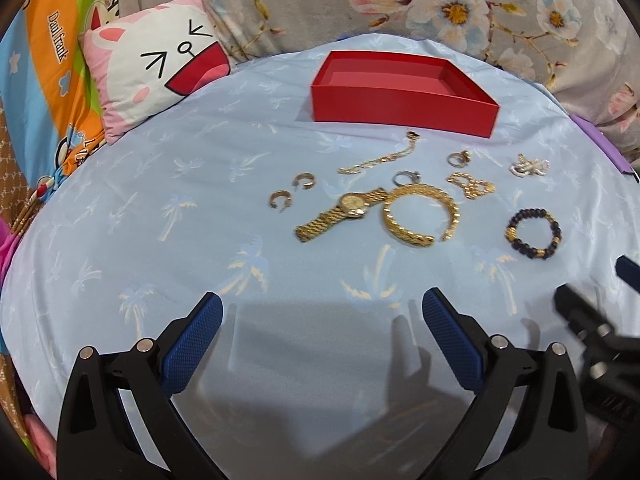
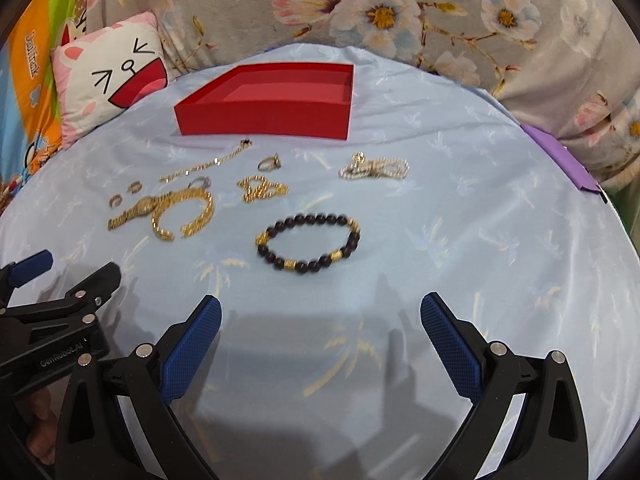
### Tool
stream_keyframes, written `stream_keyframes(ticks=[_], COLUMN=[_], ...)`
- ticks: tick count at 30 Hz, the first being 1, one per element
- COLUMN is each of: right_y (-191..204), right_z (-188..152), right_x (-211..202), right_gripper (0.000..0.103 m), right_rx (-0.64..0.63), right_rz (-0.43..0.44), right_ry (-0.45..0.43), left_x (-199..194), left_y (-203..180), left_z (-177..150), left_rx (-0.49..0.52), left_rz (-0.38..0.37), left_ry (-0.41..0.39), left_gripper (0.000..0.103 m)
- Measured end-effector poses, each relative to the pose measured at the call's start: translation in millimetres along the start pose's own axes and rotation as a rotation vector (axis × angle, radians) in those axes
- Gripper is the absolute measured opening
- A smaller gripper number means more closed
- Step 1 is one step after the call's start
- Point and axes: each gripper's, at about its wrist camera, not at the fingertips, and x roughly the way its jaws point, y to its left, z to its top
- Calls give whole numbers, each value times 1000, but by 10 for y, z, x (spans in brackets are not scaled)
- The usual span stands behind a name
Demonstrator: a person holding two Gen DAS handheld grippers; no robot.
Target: Organize jewelry
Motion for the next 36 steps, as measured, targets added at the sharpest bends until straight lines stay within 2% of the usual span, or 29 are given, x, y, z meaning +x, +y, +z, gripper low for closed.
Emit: stream_keyframes(ticks=[1, 6, 9, 13, 17, 19, 23, 27, 34, 36], right_y=[-26, -140, -164, -129, 85, 230, 497, 704, 842, 876], right_z=[41, 203, 247, 339, 498, 550, 625, 639, 591, 582], right_x=[0, 99, 167, 224, 216, 268, 385, 507, 759, 776], right_gripper=[98, 98, 98, 97, 96, 89, 82, 82, 79, 79], right_rx=[5, 36, 53, 70, 1, -42, -110, -157, -171, -185], right_rz=[7, 25, 40, 107, 161, 197, 242, 256, 261, 245], right_ry=[-2, 19, 32, 54, 39, 58, 86, 106, 171, 160], left_x=[21, 59, 46, 88, 173, 199, 186, 158, 268, 294], left_y=[67, 305, 321, 233, 215, 272, 464, 587, 631, 642], left_z=[20, 175, 291, 349, 357, 373, 412, 448, 450, 457], left_rx=[-39, -77, -49, 3, 28, 22, 4, -3, 10, 8], left_rz=[-32, -36, -17, -9, 32, 26, 37, 50, 18, 12], left_ry=[8, 8, -32, -32, -3, 27, 43, 3, 13, 19], left_gripper=[98, 98, 98, 98, 98, 98, 98, 98, 98, 97])
